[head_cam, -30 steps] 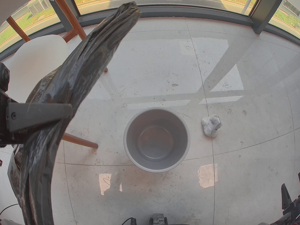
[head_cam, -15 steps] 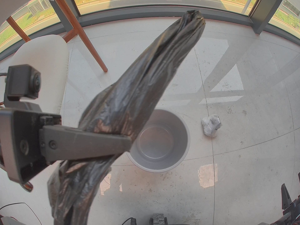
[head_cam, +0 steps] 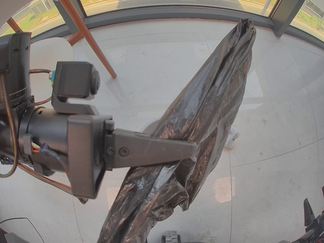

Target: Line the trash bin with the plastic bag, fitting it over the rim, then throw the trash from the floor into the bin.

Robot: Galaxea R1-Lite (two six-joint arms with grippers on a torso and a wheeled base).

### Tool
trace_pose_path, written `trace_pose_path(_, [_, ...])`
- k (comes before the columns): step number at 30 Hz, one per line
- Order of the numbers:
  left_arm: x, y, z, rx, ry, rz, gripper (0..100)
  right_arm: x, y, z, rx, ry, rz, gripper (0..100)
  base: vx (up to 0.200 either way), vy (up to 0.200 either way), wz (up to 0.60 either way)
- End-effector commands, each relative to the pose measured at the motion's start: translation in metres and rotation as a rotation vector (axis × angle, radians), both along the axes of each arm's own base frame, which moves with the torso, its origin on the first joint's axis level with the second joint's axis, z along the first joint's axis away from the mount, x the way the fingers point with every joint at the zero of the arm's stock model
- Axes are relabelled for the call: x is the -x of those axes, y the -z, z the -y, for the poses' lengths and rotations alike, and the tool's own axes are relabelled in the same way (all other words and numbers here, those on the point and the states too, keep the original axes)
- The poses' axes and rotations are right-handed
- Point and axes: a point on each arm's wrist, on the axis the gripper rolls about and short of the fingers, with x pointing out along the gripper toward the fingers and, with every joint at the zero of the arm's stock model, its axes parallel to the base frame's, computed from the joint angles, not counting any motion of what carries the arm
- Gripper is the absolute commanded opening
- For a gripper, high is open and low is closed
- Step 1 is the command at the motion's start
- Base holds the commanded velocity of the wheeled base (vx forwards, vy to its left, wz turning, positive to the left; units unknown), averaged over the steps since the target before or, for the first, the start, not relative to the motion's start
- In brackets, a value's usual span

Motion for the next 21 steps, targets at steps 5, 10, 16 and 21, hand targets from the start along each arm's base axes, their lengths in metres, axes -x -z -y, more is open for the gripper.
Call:
trace_pose_path(5, [-0.014,-0.002,-0.003,-0.006,-0.042,0.056,0,0.0,0.005,0.0,0.0,-0.001,-0.001,100,0.0,0.0,0.0])
trace_pose_path(10, [-0.022,-0.009,-0.011,0.002,-0.086,0.118,0,0.0,0.005,0.0,0.002,-0.001,-0.001,100,0.0,0.0,0.0])
trace_pose_path(16, [-0.034,-0.004,-0.015,-0.034,-0.113,0.206,0,0.0,0.005,0.0,0.002,-0.001,-0.001,100,0.0,0.0,0.0])
trace_pose_path(21, [-0.035,0.0,-0.014,-0.043,-0.114,0.2,0,0.0,0.005,0.0,0.002,-0.001,-0.001,100,0.0,0.0,0.0])
